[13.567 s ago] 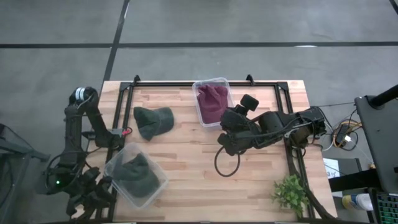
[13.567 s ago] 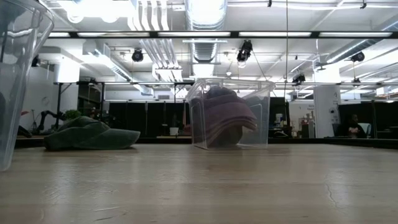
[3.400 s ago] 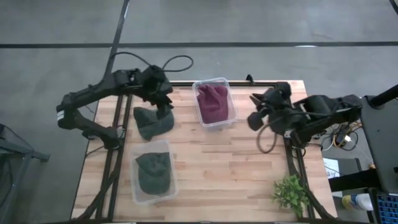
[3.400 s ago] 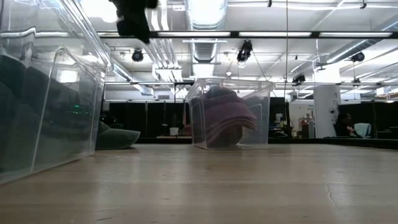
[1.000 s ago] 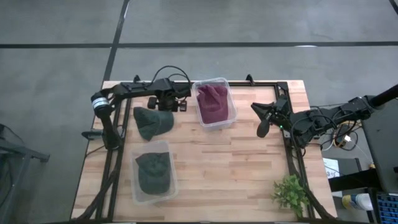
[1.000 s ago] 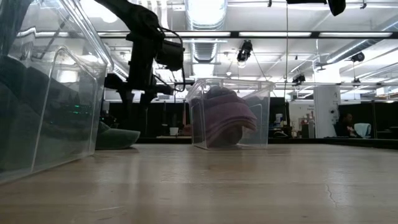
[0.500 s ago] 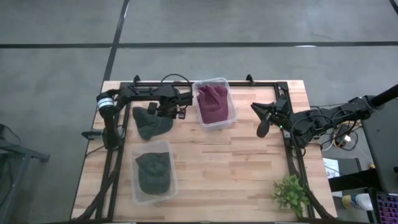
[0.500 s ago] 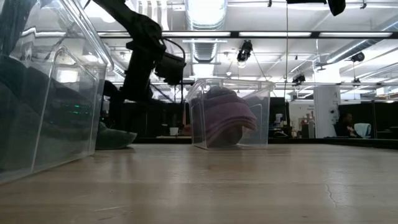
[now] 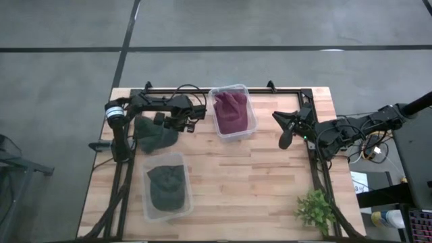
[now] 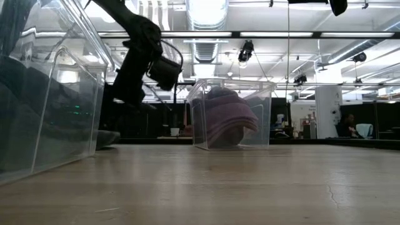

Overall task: Pick & Place hat
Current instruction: Put the green cap into the bottom transparent bin

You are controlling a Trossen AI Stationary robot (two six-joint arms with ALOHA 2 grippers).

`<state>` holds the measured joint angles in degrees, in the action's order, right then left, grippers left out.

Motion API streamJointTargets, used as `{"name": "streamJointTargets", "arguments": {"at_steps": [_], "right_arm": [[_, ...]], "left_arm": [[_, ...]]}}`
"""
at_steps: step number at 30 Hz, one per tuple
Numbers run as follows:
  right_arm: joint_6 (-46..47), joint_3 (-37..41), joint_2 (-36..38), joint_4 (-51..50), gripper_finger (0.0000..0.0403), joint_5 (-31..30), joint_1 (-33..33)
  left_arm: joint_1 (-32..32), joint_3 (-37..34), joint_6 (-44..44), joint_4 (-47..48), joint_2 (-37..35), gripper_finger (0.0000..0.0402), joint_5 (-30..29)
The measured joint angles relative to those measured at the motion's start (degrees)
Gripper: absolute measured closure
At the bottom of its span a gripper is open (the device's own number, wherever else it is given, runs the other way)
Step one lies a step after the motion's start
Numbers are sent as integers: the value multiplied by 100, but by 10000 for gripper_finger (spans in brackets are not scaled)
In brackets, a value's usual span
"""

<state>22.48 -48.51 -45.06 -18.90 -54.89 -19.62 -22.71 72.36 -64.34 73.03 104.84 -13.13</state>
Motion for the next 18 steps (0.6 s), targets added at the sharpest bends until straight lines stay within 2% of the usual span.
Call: {"name": "streamJointTargets", "arguments": {"at_steps": [3, 7, 18], "right_arm": [[0, 0, 0, -2, 360, -2, 0], [-3, 0, 2, -4, 360, -9, 0], [-20, 0, 2, -11, 360, -13, 0]], "left_arm": [[145, 338, -119, 414, -11, 271, -404], [307, 708, -176, 423, -11, 271, -456], [342, 614, -290, 91, 162, 271, -325]]}}
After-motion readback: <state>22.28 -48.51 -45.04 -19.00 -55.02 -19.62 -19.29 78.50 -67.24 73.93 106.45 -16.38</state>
